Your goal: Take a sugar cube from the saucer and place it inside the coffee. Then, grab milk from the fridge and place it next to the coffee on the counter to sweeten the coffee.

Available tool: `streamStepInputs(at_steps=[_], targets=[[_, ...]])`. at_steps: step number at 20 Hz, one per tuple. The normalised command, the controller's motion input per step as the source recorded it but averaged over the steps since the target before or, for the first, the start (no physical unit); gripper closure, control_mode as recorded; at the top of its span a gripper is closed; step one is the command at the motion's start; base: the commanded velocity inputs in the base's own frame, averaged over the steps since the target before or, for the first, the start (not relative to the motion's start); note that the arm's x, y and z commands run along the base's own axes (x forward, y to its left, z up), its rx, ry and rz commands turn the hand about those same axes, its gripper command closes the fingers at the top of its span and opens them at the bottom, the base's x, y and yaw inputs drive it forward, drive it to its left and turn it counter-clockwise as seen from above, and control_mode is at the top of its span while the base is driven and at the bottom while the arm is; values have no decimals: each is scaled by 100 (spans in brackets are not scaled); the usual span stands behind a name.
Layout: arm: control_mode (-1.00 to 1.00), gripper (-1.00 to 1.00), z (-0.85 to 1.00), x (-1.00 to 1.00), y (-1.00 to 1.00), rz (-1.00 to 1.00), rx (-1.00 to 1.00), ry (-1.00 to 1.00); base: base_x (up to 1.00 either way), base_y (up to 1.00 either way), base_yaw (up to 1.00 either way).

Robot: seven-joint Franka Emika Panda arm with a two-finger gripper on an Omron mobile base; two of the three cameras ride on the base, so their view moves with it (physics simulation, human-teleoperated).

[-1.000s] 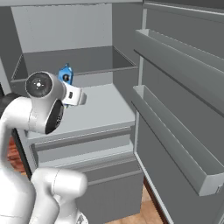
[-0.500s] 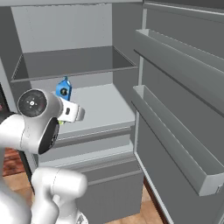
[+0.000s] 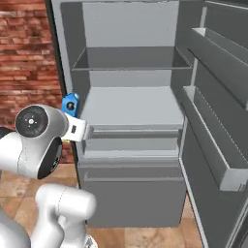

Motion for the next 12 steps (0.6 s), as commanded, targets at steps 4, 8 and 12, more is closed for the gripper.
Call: streamStepInputs(at_steps=[4,8,12], targets=[[100,100,0,0,0,0,0,0,-59,49,82],[100,100,0,0,0,0,0,0,-14,75,88],[100,100,0,0,0,0,0,0,25,50,80]])
